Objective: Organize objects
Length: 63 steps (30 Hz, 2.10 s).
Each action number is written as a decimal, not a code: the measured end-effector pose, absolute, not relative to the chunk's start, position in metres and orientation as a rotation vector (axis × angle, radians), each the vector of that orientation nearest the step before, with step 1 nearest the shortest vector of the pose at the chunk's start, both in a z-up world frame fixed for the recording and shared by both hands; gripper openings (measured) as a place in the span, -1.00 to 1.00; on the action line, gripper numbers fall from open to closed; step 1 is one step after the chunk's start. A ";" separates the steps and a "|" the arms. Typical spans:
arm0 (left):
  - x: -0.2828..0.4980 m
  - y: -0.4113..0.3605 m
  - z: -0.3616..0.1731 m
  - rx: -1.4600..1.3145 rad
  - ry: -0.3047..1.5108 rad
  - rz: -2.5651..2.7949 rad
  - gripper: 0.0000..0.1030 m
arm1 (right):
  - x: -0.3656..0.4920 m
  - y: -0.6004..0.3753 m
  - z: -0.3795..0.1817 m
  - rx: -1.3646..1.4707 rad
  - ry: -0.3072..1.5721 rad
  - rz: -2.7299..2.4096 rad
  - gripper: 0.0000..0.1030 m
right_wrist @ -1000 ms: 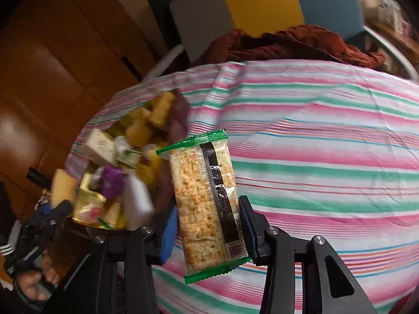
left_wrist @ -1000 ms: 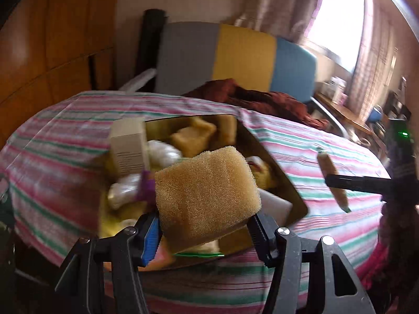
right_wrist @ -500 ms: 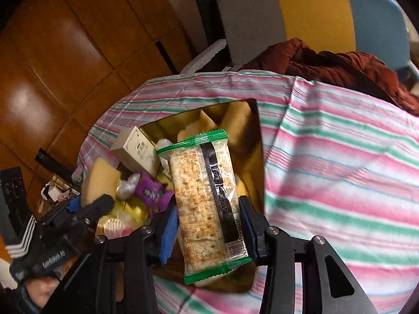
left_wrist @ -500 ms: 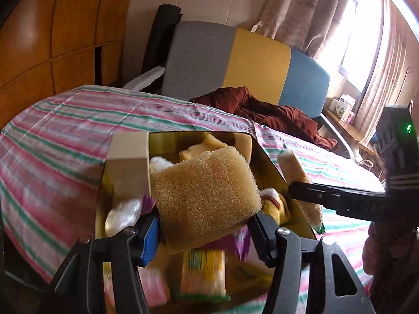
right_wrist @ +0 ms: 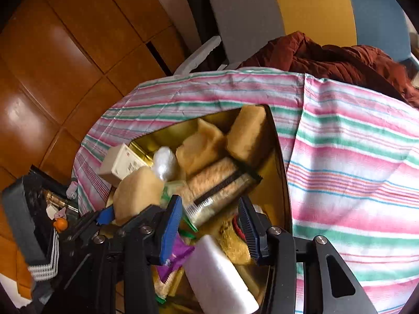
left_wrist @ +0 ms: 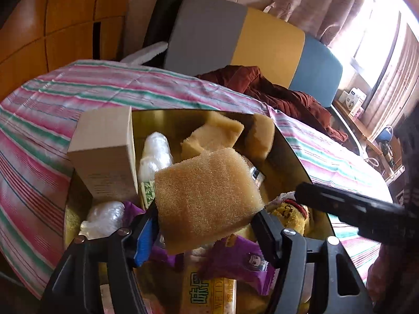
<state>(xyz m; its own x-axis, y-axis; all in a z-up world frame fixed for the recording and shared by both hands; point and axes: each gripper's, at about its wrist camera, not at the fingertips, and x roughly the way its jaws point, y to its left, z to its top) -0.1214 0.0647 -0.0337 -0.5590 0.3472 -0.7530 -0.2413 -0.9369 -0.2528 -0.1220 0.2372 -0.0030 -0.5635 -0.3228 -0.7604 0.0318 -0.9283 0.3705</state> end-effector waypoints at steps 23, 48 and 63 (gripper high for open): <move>-0.091 0.049 -0.033 -1.207 -0.037 2.637 0.43 | -0.076 0.229 -0.003 1.310 -0.420 -2.606 0.14; -0.062 0.043 -0.003 -1.119 -0.036 2.729 0.54 | -0.051 0.219 0.010 1.261 -0.262 -2.727 0.63; -0.004 0.030 0.025 -1.053 0.000 2.889 0.54 | -0.010 0.206 0.020 1.169 -0.066 -2.924 0.99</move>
<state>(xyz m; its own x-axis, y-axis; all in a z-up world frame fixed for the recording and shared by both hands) -0.0043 0.0302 0.0249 -0.7636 0.0632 -0.6426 -0.0632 -0.9977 -0.0230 -0.0103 0.2059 0.0201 -0.7246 -0.0080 -0.6891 -0.0228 -0.9991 0.0357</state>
